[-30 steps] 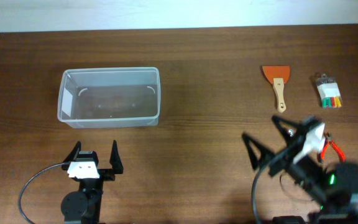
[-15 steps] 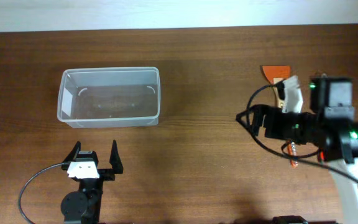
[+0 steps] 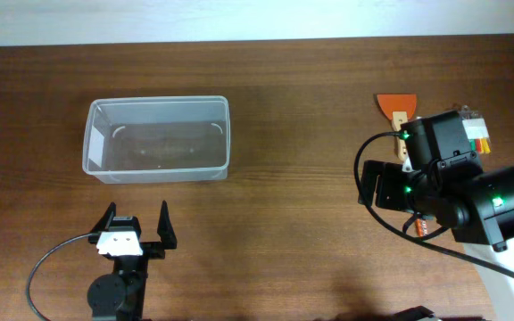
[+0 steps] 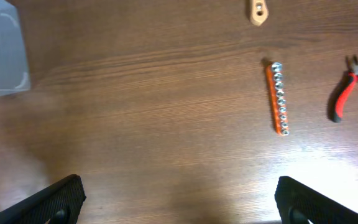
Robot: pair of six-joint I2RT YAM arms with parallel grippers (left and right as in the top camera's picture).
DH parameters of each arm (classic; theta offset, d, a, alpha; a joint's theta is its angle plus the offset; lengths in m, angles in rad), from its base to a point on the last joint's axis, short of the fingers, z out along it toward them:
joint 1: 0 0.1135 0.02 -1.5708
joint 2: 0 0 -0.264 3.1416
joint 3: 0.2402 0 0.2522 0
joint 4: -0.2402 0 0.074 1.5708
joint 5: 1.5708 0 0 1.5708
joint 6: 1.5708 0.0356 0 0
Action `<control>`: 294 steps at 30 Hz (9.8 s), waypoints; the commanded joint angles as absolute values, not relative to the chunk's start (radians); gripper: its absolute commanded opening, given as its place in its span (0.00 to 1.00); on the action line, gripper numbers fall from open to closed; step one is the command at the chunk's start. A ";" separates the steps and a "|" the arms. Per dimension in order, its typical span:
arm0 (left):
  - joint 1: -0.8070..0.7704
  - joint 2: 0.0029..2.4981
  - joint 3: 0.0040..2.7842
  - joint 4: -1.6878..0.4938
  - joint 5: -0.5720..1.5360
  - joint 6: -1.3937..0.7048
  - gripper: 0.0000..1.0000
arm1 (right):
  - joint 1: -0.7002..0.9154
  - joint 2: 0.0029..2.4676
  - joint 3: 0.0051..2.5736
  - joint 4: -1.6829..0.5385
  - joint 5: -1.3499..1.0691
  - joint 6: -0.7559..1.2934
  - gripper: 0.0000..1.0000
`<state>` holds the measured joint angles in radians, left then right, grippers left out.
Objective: Pack container
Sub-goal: 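Raise both grippers and swing them toward the clear plastic container, then lower the right gripper onto the container's right wall and grip it, then drag the container rightward with the right gripper toward table center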
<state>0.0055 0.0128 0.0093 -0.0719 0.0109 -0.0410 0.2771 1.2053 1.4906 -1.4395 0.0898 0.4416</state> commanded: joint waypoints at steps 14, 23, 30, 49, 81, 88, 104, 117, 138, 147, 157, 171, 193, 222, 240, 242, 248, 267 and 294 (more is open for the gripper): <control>0.001 0.007 0.085 0.013 0.276 -0.130 0.99 | 0.288 1.231 1.511 -1.427 0.089 0.400 0.99; 0.006 0.291 0.515 -0.282 0.213 -0.072 0.99 | 0.288 1.251 1.511 -1.443 0.023 0.400 0.99; 0.006 0.871 1.102 -0.550 0.314 0.012 0.99 | 0.369 1.353 1.558 -1.448 -0.031 0.397 0.99; 0.005 1.281 1.523 -0.978 -0.056 -0.037 0.99 | 0.667 1.821 1.888 -1.324 0.061 0.381 0.99; 0.006 1.281 1.523 -1.003 -0.270 -0.037 0.99 | 0.614 2.087 1.969 -0.978 -0.012 0.356 0.99; 0.006 1.281 1.523 -1.004 -0.270 -0.037 0.99 | 0.618 2.130 1.970 -0.944 -0.076 0.389 0.99; 0.006 1.281 1.523 -1.004 -0.270 -0.037 0.99 | 0.623 2.150 1.969 -0.894 -0.023 0.515 0.99; 0.006 1.281 1.523 -1.007 -0.270 -0.037 0.99 | 0.622 2.167 1.969 -0.915 -0.094 0.484 0.99; 0.006 1.281 1.523 -1.013 -0.270 -0.037 0.99 | 0.631 2.226 1.968 -0.941 -0.030 0.488 0.99; 0.006 1.281 1.523 -1.023 -0.270 -0.037 0.99 | 0.631 2.231 1.968 -0.923 -0.030 0.487 0.99; 0.006 1.281 1.523 -1.023 -0.270 -0.037 0.99 | 0.640 2.234 1.968 -0.904 -0.030 0.487 1.00; 0.006 1.281 1.523 -1.026 -0.270 -0.037 0.99 | 0.649 2.234 1.966 -0.914 -0.010 0.488 1.00; 0.006 1.281 1.523 -1.035 -0.270 -0.037 0.99 | 0.649 2.270 1.962 -0.938 0.015 0.509 1.00; 0.006 1.281 1.523 -1.035 -0.270 -0.037 0.99 | 0.649 2.270 1.962 -0.896 -0.022 0.461 0.46; 0.006 1.281 1.523 -1.035 -0.270 -0.037 0.99 | 0.647 2.265 1.972 -0.911 0.007 0.461 0.04; 0.006 1.281 1.523 -1.035 -0.270 -0.037 0.99 | 0.647 2.264 1.986 -0.942 0.046 0.460 0.04; 0.006 1.281 1.523 -1.034 -0.270 -0.037 0.99 | 0.646 2.253 2.034 -1.004 0.073 0.426 0.04; 0.006 1.281 1.523 -1.038 -0.270 -0.037 0.99 | 0.514 2.161 2.133 -1.355 0.073 0.426 0.04; 0.006 1.281 1.523 -1.038 -0.270 -0.037 0.99 | 0.490 1.932 2.117 -1.654 0.118 0.428 0.04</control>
